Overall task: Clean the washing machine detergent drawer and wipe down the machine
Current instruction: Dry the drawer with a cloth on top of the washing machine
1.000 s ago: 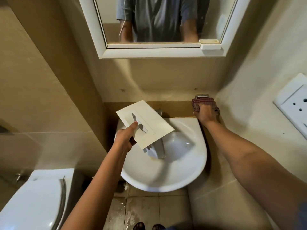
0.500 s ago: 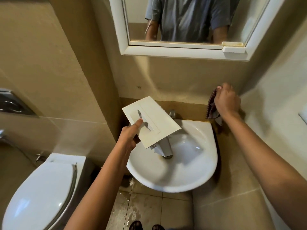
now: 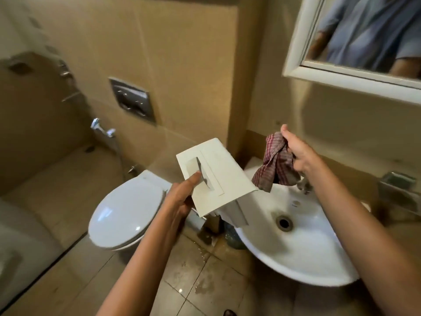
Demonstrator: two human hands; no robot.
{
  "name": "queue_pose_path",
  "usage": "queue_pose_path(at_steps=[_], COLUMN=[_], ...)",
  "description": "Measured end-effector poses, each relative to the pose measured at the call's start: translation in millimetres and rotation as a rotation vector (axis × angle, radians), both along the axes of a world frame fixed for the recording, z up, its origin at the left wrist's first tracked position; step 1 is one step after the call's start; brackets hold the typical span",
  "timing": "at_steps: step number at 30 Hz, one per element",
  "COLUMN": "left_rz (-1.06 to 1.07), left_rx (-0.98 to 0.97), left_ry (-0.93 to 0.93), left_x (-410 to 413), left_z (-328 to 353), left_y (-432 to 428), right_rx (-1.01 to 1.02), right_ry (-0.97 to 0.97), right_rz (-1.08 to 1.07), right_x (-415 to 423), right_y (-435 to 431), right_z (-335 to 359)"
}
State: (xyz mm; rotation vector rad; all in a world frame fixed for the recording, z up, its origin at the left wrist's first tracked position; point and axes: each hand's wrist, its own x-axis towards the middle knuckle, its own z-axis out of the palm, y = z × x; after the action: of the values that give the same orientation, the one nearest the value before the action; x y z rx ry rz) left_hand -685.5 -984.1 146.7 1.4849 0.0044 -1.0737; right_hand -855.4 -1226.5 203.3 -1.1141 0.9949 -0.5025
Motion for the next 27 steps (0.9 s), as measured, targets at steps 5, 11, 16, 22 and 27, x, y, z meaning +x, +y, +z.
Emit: queue_pose_path(at_steps=[5, 11, 16, 22, 27], left_rz=[0.189, 0.431, 0.644, 0.874, 1.076], left_rx=[0.016, 0.011, 0.046, -0.013, -0.054], left_ry=[-0.034, -0.011, -0.030, -0.073, -0.074], left_x=[40, 86, 126, 166, 212], left_z=[1, 2, 3, 4, 7], left_y=[99, 233, 344, 457, 536], right_rx=[0.146, 0.085, 0.136, 0.301, 0.429], right_ry=[0.009, 0.043, -0.135, -0.286, -0.369], right_rz=[0.289, 0.436, 0.534, 0.730, 0.794], right_x=[88, 201, 287, 371, 443], right_y=[75, 194, 305, 420, 507], right_z=[-15, -37, -48, -50, -42])
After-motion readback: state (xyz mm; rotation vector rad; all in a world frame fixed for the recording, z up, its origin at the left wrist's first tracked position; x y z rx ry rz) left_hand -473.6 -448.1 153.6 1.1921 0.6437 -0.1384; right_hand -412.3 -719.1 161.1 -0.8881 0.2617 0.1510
